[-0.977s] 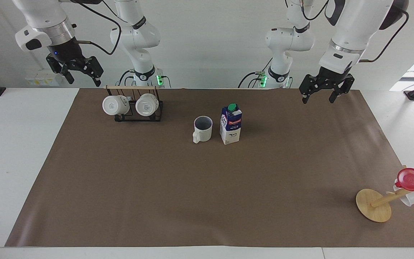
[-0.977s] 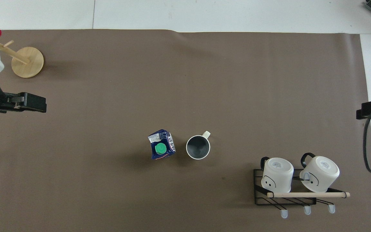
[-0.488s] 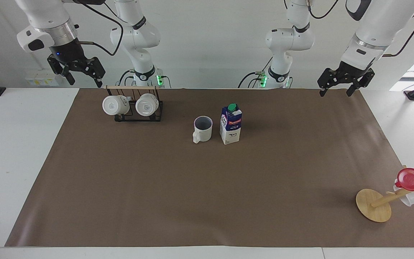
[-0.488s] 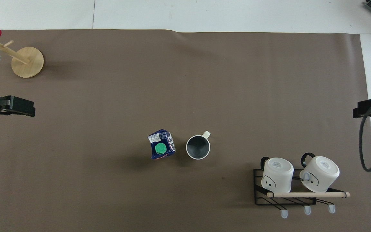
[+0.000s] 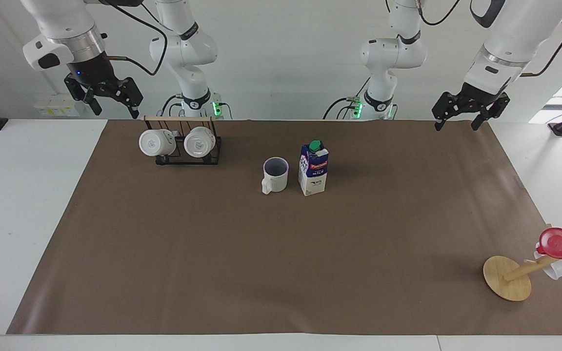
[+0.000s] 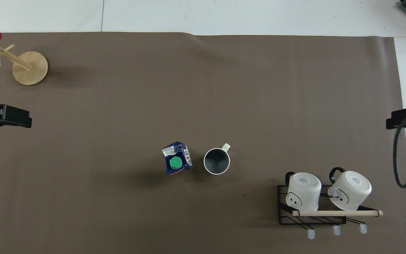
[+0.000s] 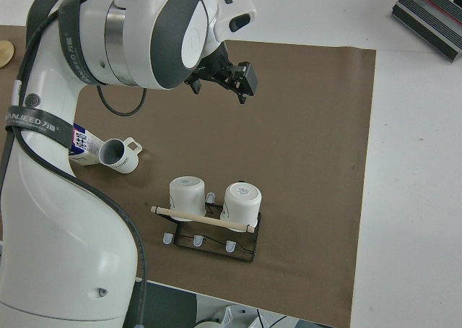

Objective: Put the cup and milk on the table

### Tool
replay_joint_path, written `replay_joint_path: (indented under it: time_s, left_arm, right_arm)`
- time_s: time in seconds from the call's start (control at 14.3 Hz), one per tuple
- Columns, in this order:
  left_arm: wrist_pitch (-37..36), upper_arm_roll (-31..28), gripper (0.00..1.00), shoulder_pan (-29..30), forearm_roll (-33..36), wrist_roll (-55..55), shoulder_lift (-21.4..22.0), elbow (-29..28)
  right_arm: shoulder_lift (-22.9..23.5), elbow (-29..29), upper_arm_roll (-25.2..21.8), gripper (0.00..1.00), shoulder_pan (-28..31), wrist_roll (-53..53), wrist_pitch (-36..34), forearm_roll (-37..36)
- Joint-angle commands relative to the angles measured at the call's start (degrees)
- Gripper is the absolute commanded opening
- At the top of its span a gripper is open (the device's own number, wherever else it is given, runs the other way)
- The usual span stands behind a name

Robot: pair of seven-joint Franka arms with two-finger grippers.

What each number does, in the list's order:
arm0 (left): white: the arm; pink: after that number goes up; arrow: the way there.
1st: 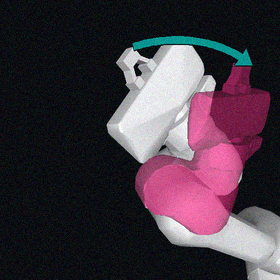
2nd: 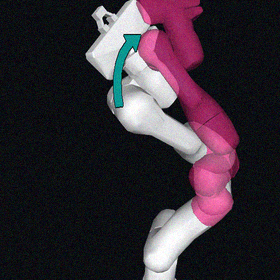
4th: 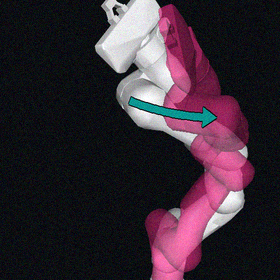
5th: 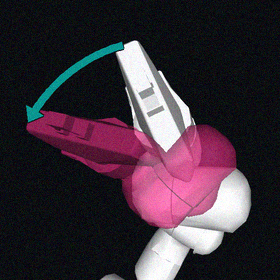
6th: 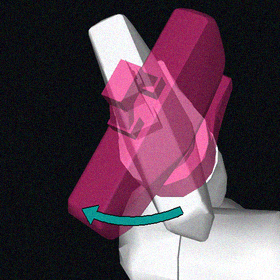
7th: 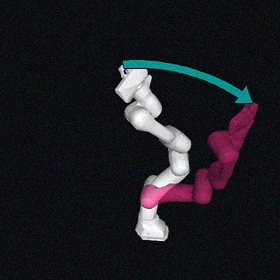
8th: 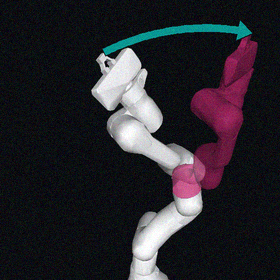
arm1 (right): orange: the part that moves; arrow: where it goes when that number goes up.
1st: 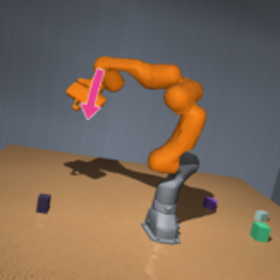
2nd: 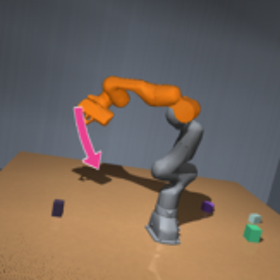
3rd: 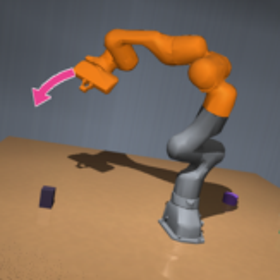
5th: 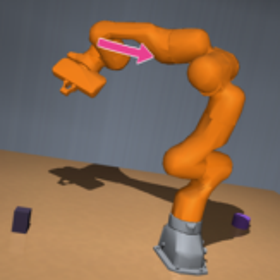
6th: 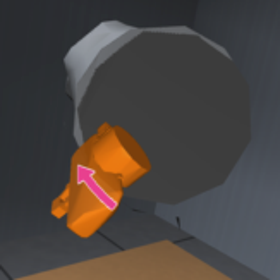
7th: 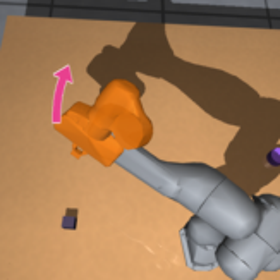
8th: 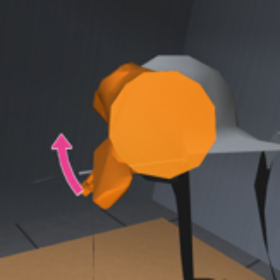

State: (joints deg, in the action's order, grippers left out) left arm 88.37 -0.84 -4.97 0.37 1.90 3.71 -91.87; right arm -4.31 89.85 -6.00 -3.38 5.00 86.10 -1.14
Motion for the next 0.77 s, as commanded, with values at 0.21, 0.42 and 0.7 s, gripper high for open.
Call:
replay_joint_path:
  time_s: [0.21,0.42,0.7]
  left_arm:
    - [-1.98,0.75,1.0,-0.04,-0.45,-0.76,0.78,0.55]
    - [-1.98,0.67,1.0,0.05,-0.45,-0.85,1.13,0.37]
    - [-2.15,0.75,1.0,-0.13,-0.45,-0.85,1.22,0.28]
  right_arm:
    - [0.35,-1.17,0.29,1.0,0.22,-2.01,-1.29,-0.62]
    - [0.26,-1.08,0.73,1.0,-0.48,-2.01,-1.81,-0.53]
    - [0.18,-0.91,0.73,1.0,-0.84,-1.92,-1.91,-0.62]
